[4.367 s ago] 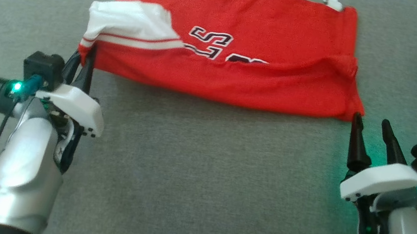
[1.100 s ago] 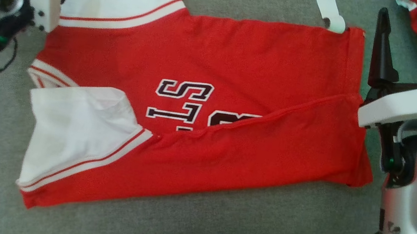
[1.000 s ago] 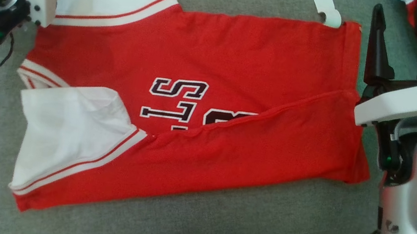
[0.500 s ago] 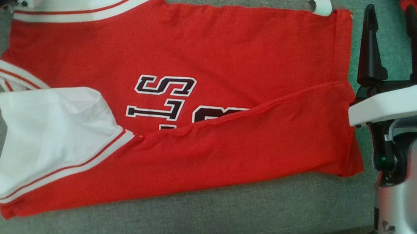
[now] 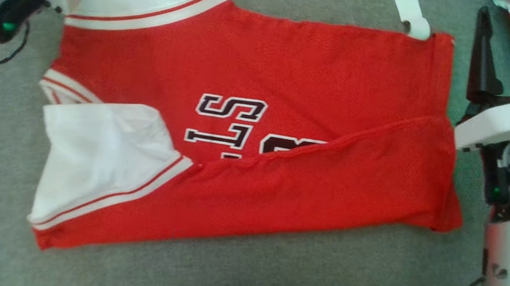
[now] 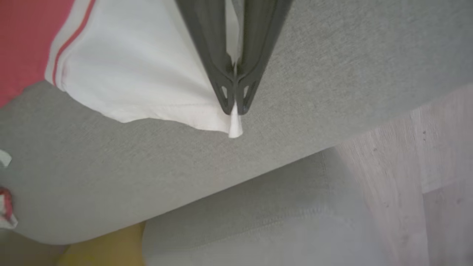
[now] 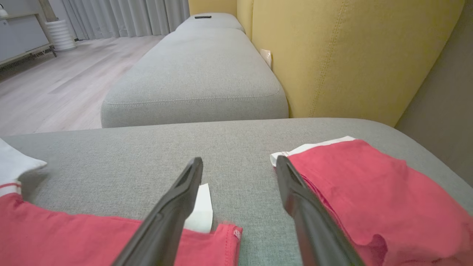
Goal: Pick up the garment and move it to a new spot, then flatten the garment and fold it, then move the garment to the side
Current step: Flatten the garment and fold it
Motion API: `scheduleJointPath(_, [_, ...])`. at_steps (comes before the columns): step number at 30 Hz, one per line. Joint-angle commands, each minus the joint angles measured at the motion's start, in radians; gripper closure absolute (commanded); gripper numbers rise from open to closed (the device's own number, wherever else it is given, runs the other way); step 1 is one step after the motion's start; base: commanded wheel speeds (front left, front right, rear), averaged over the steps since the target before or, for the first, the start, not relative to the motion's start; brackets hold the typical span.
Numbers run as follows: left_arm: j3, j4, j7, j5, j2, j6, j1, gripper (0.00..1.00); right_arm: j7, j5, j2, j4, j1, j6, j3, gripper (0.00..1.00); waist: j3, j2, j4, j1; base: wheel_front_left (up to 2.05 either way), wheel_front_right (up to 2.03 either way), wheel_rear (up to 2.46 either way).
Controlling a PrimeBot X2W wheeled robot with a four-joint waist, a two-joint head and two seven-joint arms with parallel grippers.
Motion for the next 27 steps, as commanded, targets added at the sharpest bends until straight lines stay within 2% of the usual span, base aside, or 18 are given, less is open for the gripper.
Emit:
scheduleJointPath(1, [0.025,-0.018,-0.048,0.003,0.022,0.001,-0.045,1.00,0.015,0.014,-0.026,-0.018,-0.037,-0.001,0.018,0.00,-0.038,0.0000,0.048,0.0000,0.00,0.00,0.00])
scheduleJointPath(8, [-0.026,-0.095,-0.137,-0.005,0.000,0.001,-0.020,1.00,0.069,0.084,-0.141,0.076,-0.063,-0.001,0.085,0.00,-0.084,0.0000,0.141,0.0000,0.00,0.00,0.00])
scheduleJointPath(12, [-0.047,-0.135,-0.150,-0.012,-0.001,0.001,-0.004,1.00,0.111,0.128,-0.181,0.148,-0.077,-0.001,0.121,0.00,-0.097,0.0000,0.168,0.0000,0.00,0.00,0.00])
scheduleJointPath(18, [-0.089,-0.204,-0.147,-0.009,0.001,0.001,0.009,1.00,0.195,0.167,-0.280,0.284,-0.117,-0.001,0.236,0.00,-0.097,0.0000,0.204,0.0000,0.00,0.00,0.00])
scheduleJointPath(27, [-0.109,-0.234,-0.148,-0.011,-0.001,0.001,0.012,1.00,0.304,0.210,-0.333,0.456,-0.182,-0.001,0.320,0.00,-0.089,0.0000,0.222,0.0000,0.00,0.00,0.00])
